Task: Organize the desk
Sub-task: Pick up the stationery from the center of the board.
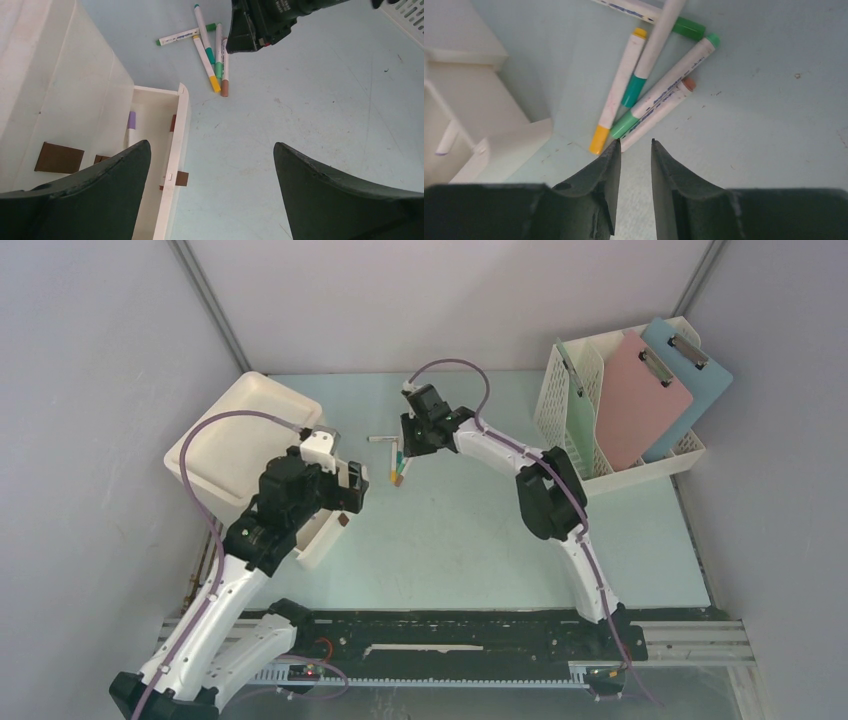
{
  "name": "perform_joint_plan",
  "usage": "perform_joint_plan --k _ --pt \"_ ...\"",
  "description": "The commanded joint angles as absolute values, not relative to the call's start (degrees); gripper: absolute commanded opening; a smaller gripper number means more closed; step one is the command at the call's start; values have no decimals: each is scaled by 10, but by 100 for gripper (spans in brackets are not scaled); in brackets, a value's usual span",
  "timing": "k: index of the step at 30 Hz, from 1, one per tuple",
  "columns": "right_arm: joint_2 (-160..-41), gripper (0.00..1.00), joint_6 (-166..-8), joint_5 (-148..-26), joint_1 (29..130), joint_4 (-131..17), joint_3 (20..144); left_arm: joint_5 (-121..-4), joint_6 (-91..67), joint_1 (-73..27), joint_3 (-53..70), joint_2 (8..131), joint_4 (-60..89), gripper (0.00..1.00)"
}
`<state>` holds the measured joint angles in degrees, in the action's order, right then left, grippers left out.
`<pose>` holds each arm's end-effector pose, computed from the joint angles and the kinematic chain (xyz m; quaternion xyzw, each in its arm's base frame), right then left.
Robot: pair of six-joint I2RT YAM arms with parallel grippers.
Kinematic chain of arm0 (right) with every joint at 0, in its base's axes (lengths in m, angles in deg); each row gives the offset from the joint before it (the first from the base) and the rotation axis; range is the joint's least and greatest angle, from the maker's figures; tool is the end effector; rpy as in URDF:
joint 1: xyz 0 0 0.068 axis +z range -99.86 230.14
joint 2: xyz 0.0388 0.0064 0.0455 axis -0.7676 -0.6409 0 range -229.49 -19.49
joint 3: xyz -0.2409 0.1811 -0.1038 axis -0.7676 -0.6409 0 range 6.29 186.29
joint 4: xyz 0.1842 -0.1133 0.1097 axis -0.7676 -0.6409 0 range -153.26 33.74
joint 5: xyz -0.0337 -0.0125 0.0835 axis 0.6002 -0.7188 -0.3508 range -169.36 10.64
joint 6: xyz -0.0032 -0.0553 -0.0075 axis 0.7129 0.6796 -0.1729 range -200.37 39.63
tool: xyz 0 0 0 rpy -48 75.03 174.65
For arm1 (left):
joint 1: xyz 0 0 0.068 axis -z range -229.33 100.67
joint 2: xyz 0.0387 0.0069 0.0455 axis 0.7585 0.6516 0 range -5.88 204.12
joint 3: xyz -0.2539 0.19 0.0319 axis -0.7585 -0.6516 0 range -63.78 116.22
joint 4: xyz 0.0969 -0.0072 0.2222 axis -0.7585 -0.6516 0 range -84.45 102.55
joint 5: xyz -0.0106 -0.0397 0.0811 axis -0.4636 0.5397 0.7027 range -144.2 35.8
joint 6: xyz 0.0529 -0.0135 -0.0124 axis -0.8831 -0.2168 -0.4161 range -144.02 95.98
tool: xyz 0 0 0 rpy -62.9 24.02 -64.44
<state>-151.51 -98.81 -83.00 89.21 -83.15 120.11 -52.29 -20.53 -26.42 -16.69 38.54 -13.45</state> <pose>0.4177 0.3422 0.2519 -0.1774 0.9066 0.2094 0.3206 0.1136 -0.0466 0.3571 0.1319 0.8249 -0.1119 0.5382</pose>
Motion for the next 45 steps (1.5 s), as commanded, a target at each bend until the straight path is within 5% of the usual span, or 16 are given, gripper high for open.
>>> perform_joint_plan --k 1,18,36,45 --pt "-1552 35 -1011 -798 899 -876 1257 -535 -207 -272 -162 371 -121 100" --pt "-1596 49 -1010 -750 917 -881 1280 -538 -205 -274 -161 361 -121 100" --pt "-1617 44 -975 -699 937 -912 1291 -554 -204 -273 -162 360 -121 100" --pt "-1547 38 -948 -698 941 -880 1178 -555 -204 -273 -161 358 -121 100"
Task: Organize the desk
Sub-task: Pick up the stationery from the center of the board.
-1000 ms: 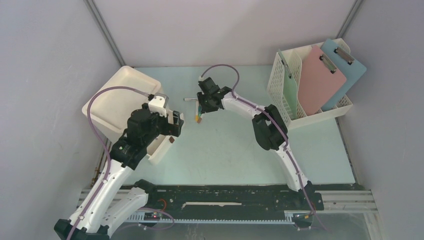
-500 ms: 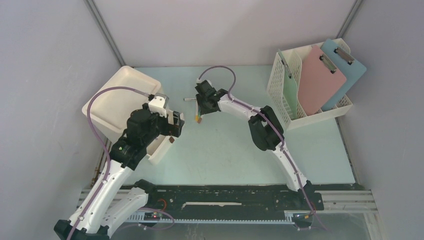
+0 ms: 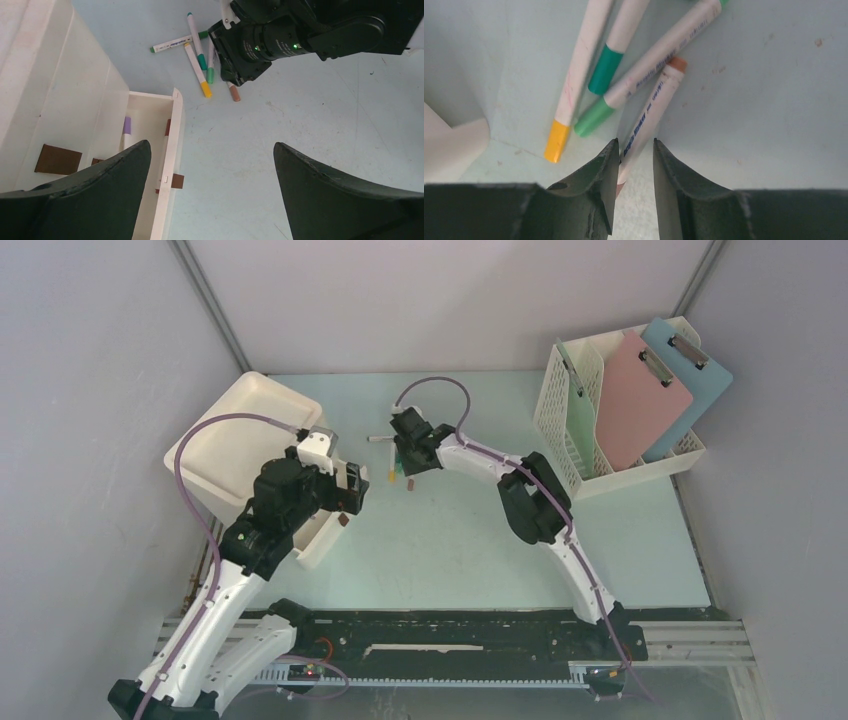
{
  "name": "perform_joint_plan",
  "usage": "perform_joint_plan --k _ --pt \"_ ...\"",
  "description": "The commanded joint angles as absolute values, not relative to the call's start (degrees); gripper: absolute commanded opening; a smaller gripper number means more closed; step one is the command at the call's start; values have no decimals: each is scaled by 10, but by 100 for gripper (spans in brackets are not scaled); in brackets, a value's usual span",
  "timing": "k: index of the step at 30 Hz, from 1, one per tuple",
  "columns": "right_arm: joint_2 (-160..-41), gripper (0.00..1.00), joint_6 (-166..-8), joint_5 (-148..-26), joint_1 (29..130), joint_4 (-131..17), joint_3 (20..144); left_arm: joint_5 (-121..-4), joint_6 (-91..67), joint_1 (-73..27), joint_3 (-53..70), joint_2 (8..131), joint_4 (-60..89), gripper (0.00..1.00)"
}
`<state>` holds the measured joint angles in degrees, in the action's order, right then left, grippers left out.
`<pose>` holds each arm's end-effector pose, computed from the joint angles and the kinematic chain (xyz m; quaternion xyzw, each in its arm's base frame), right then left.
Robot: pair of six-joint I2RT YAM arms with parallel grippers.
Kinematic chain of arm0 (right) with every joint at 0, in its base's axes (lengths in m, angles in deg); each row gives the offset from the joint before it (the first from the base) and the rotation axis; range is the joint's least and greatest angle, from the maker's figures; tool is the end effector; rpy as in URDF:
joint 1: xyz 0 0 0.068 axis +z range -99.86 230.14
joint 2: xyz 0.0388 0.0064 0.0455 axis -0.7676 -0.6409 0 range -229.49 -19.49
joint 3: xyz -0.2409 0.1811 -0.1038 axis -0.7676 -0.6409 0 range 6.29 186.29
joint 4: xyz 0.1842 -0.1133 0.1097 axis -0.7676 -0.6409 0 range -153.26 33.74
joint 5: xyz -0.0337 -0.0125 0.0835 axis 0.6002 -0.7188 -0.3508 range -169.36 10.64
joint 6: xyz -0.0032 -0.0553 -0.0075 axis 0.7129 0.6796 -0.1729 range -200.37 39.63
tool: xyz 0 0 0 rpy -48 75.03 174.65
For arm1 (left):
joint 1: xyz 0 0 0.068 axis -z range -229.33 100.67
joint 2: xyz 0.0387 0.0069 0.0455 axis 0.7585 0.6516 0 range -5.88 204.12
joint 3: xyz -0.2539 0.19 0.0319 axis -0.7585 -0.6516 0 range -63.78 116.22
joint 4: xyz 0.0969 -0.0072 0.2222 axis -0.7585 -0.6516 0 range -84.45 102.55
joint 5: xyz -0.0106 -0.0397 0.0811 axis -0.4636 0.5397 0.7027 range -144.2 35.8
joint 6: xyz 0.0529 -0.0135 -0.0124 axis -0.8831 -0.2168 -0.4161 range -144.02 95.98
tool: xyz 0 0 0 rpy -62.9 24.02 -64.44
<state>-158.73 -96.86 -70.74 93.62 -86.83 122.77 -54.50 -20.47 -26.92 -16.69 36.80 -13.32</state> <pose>0.4054 0.3764 0.1952 -0.1979 0.9259 0.0950 0.3074 0.1066 -0.0442 0.3603 0.1369 0.8149 -0.1285 0.5483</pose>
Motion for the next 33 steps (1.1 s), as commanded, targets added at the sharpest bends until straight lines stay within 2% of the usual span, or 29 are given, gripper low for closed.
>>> perform_joint_plan --k 1,4,12,20,28,33 --pt "-1539 38 -947 -701 940 -878 1166 -555 -204 -273 -161 358 -121 100" --pt "-1517 35 -945 -712 935 -878 1136 -555 -204 -273 -161 357 -121 100" --pt "-1469 16 -908 -743 925 -862 1054 -555 -204 -273 -162 357 -121 100" --pt "-1423 0 -870 -786 902 -849 1009 -567 -203 -274 -164 361 -118 100" --pt "-1299 0 -860 -931 853 -827 922 -634 -172 -274 -166 370 -89 100" --pt "-1202 0 -851 -1048 815 -835 866 -721 -74 -273 -168 376 -19 100"
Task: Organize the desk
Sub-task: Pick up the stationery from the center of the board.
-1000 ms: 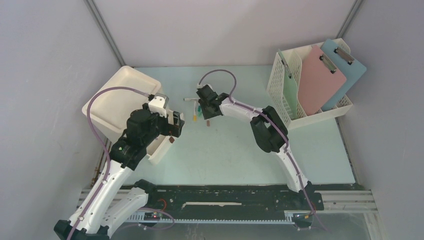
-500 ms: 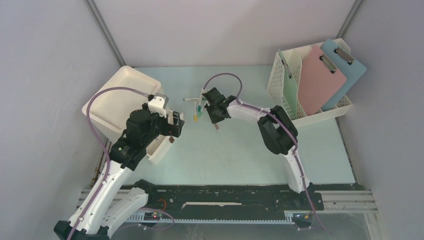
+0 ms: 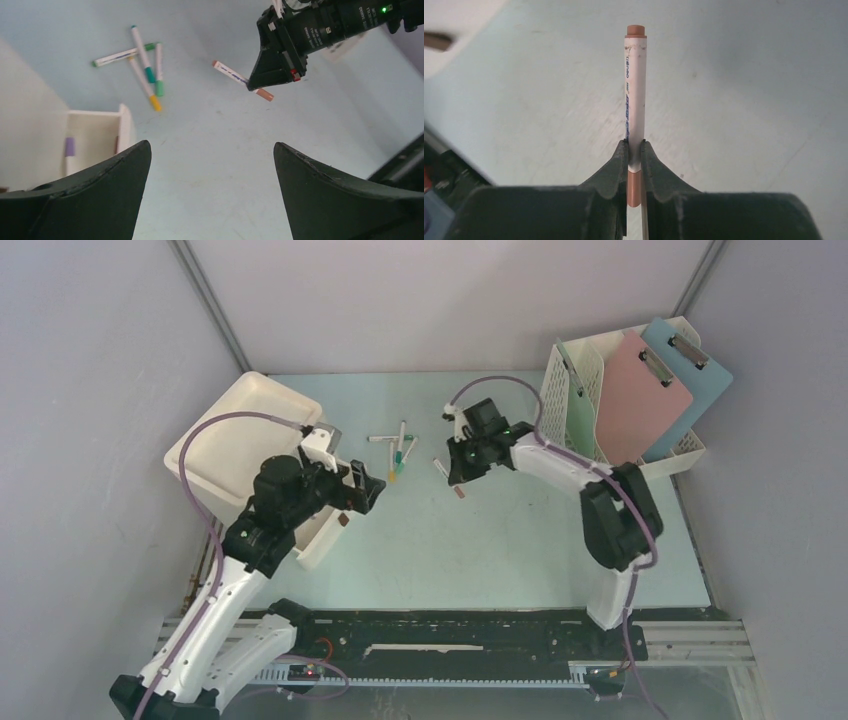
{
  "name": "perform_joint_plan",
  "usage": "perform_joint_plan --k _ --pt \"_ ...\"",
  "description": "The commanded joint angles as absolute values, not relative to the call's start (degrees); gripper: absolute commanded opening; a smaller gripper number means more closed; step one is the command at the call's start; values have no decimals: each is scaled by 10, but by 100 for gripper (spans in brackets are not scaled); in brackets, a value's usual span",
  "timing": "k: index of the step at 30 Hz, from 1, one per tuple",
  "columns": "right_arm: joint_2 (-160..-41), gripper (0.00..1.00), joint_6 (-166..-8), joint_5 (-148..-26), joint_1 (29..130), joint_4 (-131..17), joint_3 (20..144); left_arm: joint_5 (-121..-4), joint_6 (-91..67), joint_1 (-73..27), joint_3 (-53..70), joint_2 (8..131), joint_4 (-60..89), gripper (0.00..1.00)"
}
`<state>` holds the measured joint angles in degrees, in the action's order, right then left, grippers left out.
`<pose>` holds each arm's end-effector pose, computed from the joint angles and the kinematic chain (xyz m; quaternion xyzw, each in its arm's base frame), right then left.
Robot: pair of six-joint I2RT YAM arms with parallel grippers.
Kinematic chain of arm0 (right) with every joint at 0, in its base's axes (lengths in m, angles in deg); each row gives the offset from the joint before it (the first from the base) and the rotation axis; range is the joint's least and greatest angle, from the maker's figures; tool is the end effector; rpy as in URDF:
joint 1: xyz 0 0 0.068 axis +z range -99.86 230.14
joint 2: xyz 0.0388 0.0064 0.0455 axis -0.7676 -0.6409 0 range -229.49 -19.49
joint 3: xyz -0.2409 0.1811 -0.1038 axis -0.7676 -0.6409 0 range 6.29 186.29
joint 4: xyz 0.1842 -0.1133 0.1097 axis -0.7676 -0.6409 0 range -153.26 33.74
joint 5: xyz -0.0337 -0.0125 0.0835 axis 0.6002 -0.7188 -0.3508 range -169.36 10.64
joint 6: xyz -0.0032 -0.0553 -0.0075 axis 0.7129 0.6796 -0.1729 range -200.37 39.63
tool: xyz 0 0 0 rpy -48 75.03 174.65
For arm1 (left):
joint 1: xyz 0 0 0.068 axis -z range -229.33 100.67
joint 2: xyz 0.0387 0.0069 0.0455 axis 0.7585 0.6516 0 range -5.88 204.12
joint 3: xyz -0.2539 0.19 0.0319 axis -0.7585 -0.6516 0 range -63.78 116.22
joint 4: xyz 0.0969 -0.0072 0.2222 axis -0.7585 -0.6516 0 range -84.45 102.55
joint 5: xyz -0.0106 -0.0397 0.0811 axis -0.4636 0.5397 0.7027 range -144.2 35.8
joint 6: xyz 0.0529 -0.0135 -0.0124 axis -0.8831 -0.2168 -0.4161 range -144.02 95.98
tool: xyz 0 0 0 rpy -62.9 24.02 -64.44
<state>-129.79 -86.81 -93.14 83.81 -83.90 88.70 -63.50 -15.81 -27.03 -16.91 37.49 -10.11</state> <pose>0.3426 0.2392 0.2615 -0.2578 0.9132 0.2085 0.2370 0.1089 -0.0515 0.3640 0.1463 0.8003 -0.2157 0.5400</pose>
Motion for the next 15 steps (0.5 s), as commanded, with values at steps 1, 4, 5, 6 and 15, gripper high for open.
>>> perform_joint_plan --k 1,4,5,6,15 --pt "-1185 0 -849 -1070 807 -840 857 -737 -48 -274 -173 377 3 100" --pt "-1133 0 -831 -1149 783 -844 828 -781 36 -272 -197 382 86 100" --pt "-1119 0 -824 -1179 775 -840 820 -791 66 -270 -211 385 125 100" --pt "-1107 0 -821 -1199 767 -834 813 -792 94 -265 -227 387 165 100" --pt "-1050 0 -798 -1359 725 -831 807 -664 237 -186 -344 444 487 100"
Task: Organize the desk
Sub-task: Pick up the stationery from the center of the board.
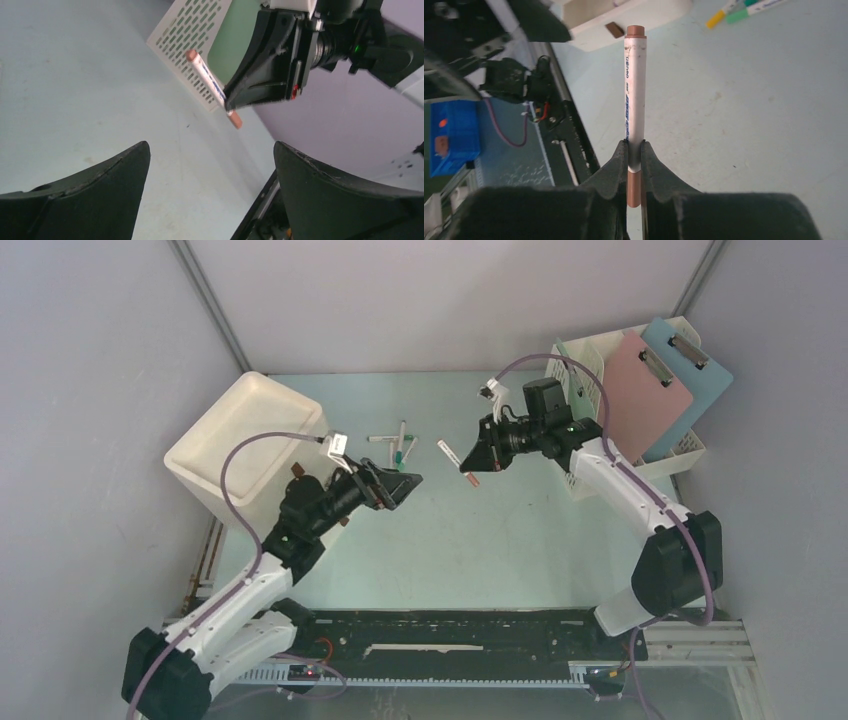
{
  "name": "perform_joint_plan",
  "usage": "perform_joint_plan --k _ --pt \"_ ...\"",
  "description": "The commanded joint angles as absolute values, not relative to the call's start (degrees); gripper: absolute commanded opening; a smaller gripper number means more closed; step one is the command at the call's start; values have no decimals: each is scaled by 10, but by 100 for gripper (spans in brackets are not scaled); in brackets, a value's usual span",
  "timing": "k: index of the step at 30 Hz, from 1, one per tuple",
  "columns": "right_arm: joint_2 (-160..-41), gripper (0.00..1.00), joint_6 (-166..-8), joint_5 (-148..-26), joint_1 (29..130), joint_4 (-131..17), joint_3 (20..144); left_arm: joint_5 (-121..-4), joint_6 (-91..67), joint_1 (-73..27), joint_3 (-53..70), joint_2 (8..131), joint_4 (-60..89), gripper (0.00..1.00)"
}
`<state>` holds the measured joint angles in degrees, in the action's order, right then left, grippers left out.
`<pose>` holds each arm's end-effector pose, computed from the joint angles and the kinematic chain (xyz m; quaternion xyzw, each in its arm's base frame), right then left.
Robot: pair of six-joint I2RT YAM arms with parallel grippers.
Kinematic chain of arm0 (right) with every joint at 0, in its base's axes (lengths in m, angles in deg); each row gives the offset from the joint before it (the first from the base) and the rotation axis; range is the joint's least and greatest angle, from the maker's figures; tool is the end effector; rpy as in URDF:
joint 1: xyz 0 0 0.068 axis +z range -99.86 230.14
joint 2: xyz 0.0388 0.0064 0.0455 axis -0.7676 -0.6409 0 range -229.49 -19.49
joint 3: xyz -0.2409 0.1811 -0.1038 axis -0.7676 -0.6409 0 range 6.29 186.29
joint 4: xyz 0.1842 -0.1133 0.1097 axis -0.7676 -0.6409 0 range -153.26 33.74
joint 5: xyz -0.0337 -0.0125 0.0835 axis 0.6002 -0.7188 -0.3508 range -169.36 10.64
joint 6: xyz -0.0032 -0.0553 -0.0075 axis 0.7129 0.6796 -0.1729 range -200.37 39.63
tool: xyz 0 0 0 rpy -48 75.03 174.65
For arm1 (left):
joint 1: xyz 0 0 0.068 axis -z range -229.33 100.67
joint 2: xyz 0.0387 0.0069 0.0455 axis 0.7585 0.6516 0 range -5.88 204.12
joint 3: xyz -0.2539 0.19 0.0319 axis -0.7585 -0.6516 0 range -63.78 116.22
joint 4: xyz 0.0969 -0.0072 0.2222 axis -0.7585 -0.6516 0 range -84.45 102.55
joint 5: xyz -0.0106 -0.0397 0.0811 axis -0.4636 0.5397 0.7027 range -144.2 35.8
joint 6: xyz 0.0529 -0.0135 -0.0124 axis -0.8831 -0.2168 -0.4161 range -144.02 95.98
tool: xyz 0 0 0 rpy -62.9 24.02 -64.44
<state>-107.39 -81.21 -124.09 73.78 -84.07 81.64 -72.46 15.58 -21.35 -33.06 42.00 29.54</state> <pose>0.2806 0.1524 0.3687 -0.3225 0.7912 0.4198 0.3062 0.1306 -0.0831 0.3350 0.0407 0.7069 -0.4811 0.5169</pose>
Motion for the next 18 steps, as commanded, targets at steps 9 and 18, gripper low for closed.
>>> perform_joint_plan --k 9,18 --pt "-1057 0 -843 -1476 726 -789 786 -615 307 -142 -335 557 639 100" --pt "-1052 0 -845 -1488 727 -789 785 -610 340 -125 -323 613 652 85"
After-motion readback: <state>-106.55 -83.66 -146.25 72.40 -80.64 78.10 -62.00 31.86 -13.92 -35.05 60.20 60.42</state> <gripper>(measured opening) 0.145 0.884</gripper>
